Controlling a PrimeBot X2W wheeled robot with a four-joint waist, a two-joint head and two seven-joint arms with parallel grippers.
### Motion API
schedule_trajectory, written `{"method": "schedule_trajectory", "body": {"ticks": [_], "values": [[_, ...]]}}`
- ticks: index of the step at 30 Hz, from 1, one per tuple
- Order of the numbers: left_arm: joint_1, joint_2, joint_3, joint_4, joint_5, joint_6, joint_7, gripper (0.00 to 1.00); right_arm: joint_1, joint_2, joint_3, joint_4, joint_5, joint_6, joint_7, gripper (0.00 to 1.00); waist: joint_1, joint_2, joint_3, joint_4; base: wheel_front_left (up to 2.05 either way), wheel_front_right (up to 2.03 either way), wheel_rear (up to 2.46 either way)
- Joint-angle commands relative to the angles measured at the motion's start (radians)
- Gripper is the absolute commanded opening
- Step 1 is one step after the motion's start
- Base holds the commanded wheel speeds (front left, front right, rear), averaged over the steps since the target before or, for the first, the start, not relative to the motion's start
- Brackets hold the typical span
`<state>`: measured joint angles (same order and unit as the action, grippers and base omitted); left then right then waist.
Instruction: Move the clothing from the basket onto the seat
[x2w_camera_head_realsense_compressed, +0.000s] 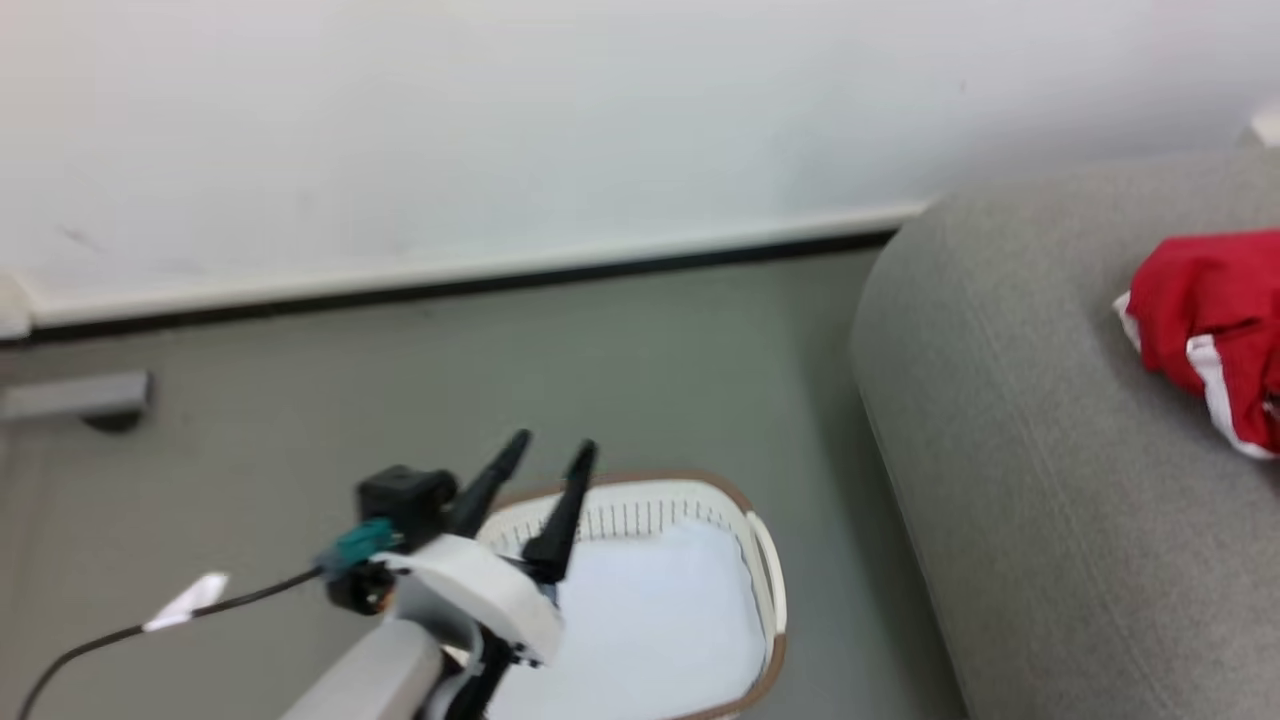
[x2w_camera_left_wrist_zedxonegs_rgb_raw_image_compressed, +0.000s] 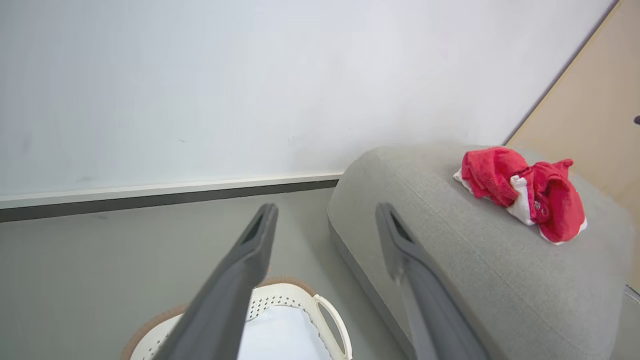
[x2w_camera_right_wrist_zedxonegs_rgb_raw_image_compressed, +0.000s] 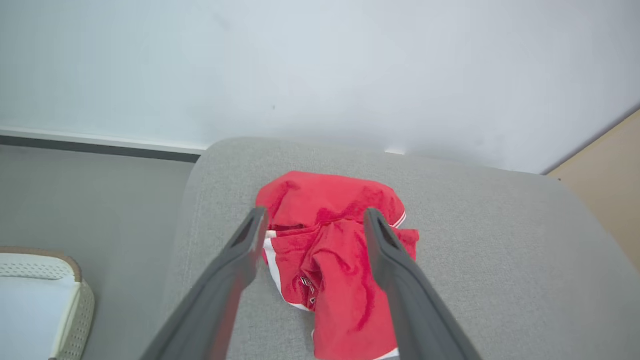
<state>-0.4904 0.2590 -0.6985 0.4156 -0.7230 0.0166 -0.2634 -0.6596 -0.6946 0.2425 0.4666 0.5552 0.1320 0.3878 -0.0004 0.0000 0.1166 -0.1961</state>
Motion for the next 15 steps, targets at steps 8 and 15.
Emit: {"method": "schedule_trajectory", "body": {"ticks": [8, 15], "values": [[0.149, 0.041, 0.233, -0.098, 0.030, 0.035, -0.001, 1.00, 0.162, 0.077, -0.095, -0.226, 0.045, -0.003, -0.111, 1.00, 0.0004, 0.0000, -0.126, 0.062, 0.00, 0.00, 0.00], [0.230, 0.034, 0.354, -0.136, 0.088, 0.042, -0.001, 1.00, 0.295, 0.187, -0.167, -0.327, 0.003, -0.002, -0.282, 1.00, 0.0004, 0.0000, -0.158, 0.102, 0.00, 0.00, 0.00]]}}
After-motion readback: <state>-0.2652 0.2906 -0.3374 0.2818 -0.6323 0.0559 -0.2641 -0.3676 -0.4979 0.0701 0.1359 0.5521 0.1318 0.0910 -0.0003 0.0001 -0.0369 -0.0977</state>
